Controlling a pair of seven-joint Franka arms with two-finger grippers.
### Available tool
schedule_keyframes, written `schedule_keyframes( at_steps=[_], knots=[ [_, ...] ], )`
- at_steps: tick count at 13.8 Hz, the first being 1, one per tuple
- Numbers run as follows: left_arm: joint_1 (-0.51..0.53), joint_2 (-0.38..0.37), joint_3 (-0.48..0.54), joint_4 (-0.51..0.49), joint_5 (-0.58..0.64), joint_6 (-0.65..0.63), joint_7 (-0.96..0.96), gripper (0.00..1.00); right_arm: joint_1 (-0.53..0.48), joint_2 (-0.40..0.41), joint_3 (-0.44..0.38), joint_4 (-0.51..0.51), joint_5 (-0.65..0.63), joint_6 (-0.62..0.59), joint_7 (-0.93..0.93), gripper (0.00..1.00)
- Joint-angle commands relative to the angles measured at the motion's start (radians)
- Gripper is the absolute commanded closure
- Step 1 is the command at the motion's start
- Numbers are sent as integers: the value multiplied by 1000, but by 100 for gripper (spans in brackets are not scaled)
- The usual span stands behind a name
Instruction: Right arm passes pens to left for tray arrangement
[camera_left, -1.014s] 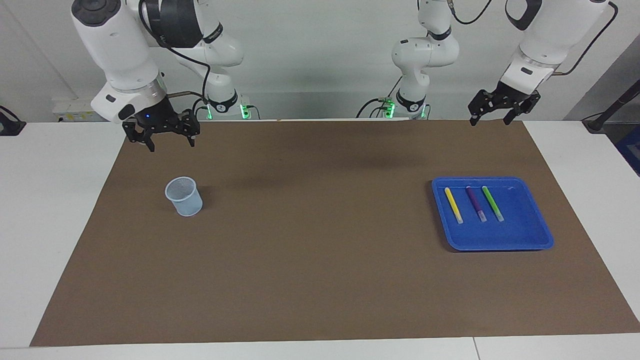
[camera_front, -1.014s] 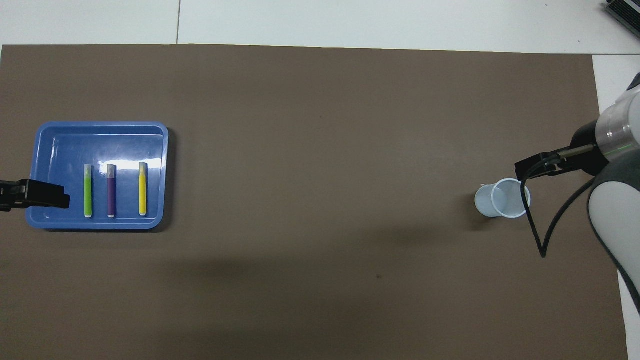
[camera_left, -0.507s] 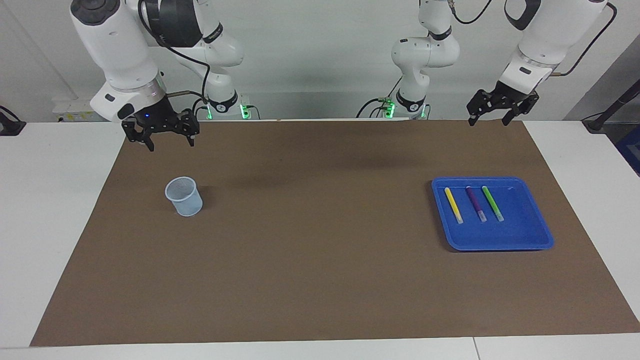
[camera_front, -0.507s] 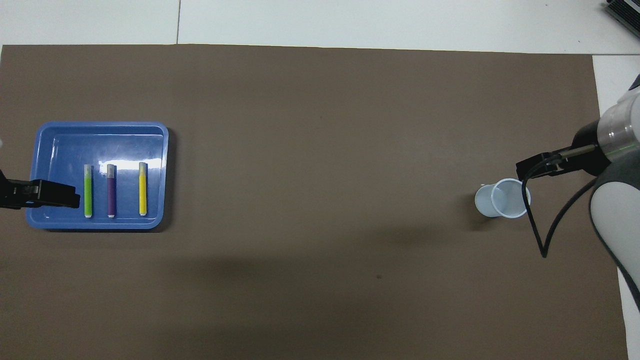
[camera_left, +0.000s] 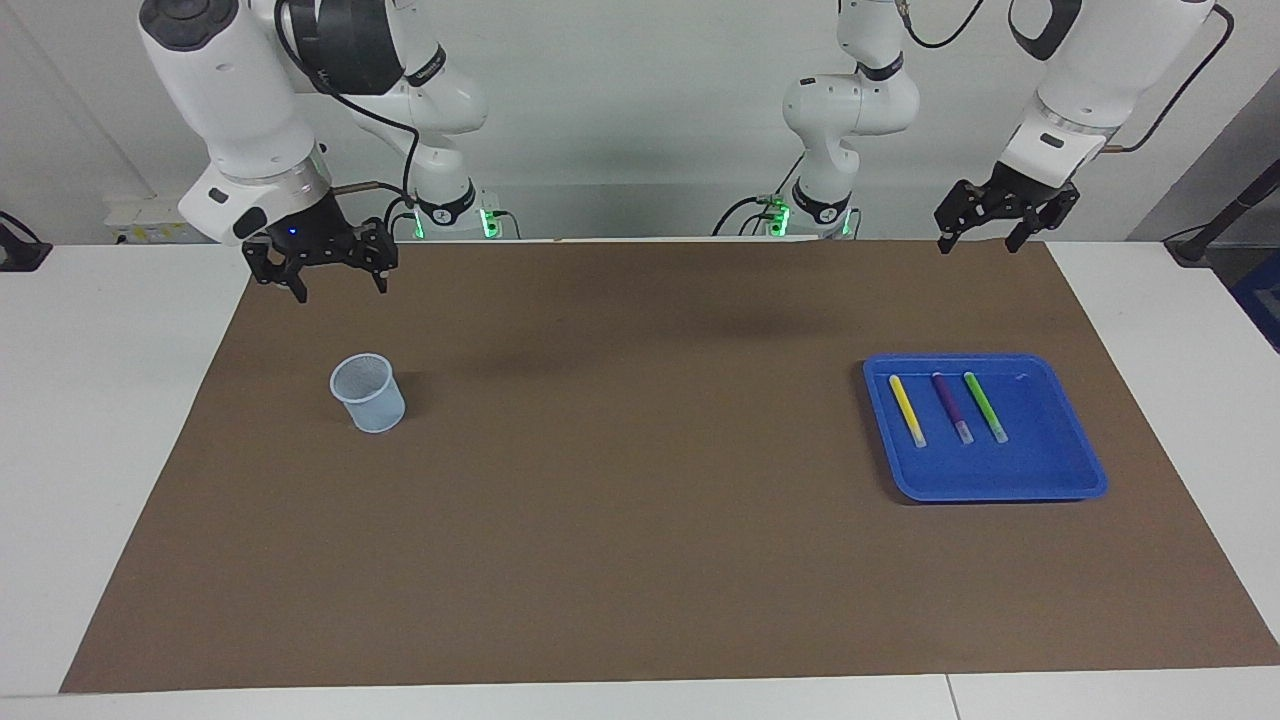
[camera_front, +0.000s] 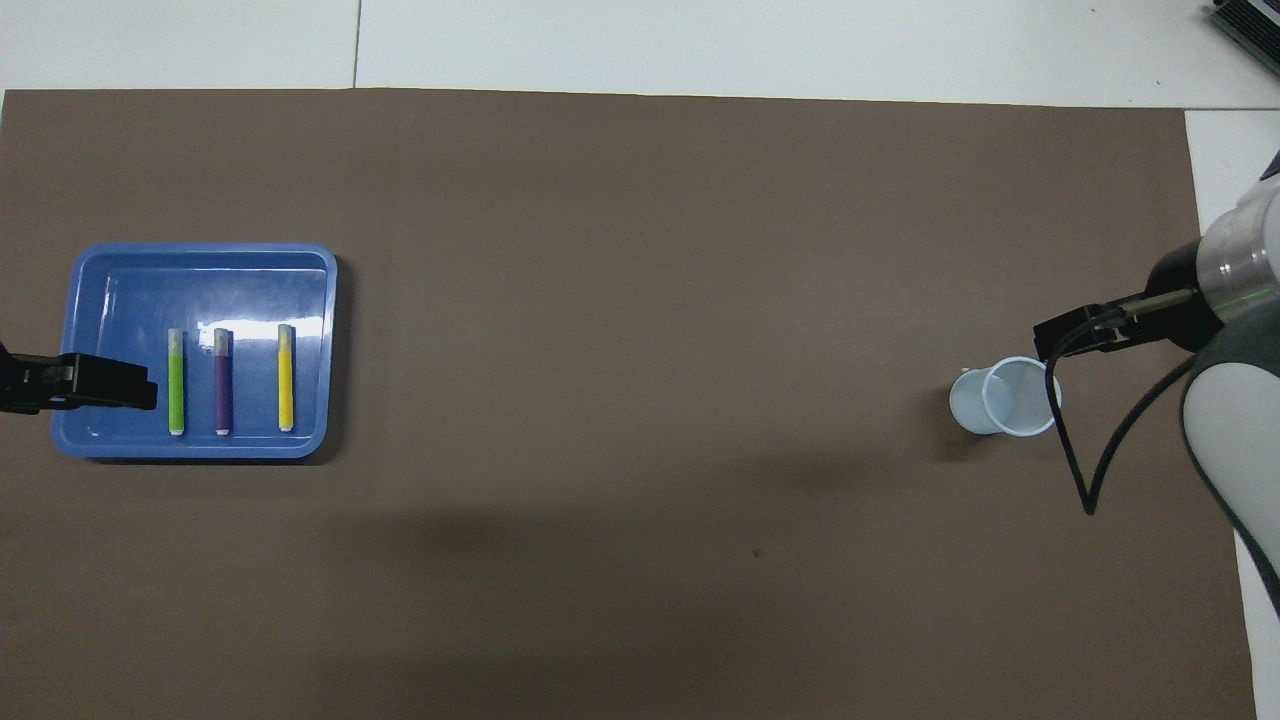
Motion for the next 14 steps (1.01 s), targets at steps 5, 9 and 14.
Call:
schedule_keyframes(
  at_steps=[5, 9, 14],
  knots=[
    [-1, -30, 6, -33, 8, 28, -25, 0, -20, -16, 9, -16, 25, 13, 7, 0],
    [1, -28, 2, -28, 8, 31, -28, 0, -20, -16, 9, -16, 25, 13, 7, 0],
    [1, -28, 4, -28, 7, 28, -31, 0, -20, -16, 9, -16, 25, 13, 7, 0]
  ],
)
